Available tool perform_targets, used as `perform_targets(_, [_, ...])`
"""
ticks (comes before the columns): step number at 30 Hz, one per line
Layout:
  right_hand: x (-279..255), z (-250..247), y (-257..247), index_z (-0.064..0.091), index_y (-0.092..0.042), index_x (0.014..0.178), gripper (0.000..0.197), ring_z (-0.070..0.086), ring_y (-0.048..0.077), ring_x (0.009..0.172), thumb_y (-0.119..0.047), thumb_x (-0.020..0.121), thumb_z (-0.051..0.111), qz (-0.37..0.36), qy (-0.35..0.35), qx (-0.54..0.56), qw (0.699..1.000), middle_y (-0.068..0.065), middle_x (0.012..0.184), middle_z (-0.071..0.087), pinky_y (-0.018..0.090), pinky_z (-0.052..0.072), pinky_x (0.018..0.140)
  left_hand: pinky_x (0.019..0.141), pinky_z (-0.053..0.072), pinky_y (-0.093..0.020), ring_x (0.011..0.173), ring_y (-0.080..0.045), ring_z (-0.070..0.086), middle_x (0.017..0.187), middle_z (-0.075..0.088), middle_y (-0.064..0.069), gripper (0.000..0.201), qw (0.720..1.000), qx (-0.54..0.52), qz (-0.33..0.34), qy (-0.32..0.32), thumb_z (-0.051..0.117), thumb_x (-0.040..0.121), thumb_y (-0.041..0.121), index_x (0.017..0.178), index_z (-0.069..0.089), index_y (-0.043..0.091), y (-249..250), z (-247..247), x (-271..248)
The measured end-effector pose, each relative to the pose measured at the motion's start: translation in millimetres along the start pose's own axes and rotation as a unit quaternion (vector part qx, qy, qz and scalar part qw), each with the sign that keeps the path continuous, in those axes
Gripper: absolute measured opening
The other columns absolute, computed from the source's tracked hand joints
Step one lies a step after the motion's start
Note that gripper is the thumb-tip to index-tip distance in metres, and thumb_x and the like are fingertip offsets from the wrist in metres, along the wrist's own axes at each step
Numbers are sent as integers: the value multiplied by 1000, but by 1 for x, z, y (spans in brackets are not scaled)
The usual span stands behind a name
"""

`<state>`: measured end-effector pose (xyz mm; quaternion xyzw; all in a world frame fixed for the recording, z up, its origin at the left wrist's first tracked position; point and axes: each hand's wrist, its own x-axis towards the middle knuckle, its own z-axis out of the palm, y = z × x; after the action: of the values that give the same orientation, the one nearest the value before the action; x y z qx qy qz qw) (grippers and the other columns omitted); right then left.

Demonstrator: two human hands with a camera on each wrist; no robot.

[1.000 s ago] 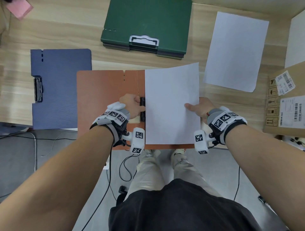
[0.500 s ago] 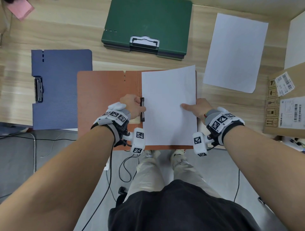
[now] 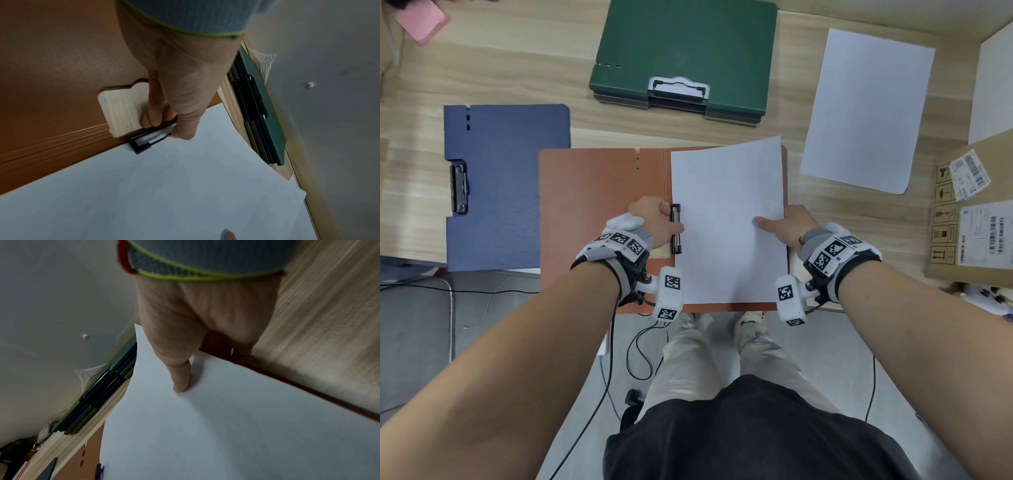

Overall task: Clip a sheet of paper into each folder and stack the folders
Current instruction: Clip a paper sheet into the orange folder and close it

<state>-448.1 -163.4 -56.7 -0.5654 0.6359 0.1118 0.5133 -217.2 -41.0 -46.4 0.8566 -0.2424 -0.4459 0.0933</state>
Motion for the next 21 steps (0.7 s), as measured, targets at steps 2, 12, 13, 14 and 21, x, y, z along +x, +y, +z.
perform_targets(2, [1, 0, 0, 54, -5, 109, 40, 51, 22, 90, -36, 88, 69, -1, 2, -1, 1000, -4, 83, 52, 29, 38, 75, 83, 60, -40, 87, -25, 71, 99, 72, -4, 34, 1000, 9, -6, 2, 82, 75, 26, 104, 67, 16, 2, 1, 0])
perform_targets(12, [4, -1, -1, 59, 0, 103, 47, 61, 28, 93, -39, 82, 74, 8, -3, -4, 1000, 10, 100, 63, 34, 48, 76, 74, 50, -28, 76, -19, 52, 66, 44, 6, 42, 994, 102, -17, 16, 76, 82, 28, 65, 38, 24, 15, 6, 5])
perform_targets(13, [4, -1, -1, 60, 0, 102, 46, 61, 28, 93, -39, 82, 74, 8, -4, -5, 1000, 10, 100, 63, 34, 48, 76, 72, 48, -26, 77, -19, 52, 65, 42, 6, 45, 994, 109, -16, 7, 76, 83, 29, 64, 36, 24, 15, 7, 6])
perform_targets(14, [5, -1, 0, 58, -2, 100, 44, 60, 28, 92, -39, 82, 74, 6, -4, -4, 1000, 9, 99, 62, 33, 46, 75, 73, 46, -25, 79, -19, 52, 66, 40, 5, 47, 993, 118, -17, -5, 74, 85, 31, 64, 33, 23, 15, 8, 9])
perform_targets(21, [8, -1, 0, 57, -1, 107, 50, 59, 26, 96, -41, 82, 74, 9, -2, -18, 1000, 9, 104, 61, 34, 49, 82, 65, 43, -16, 64, -15, 48, 64, 38, -1, 46, 991, 124, -28, -43, 68, 77, 43, 61, 32, 19, 12, 14, 21])
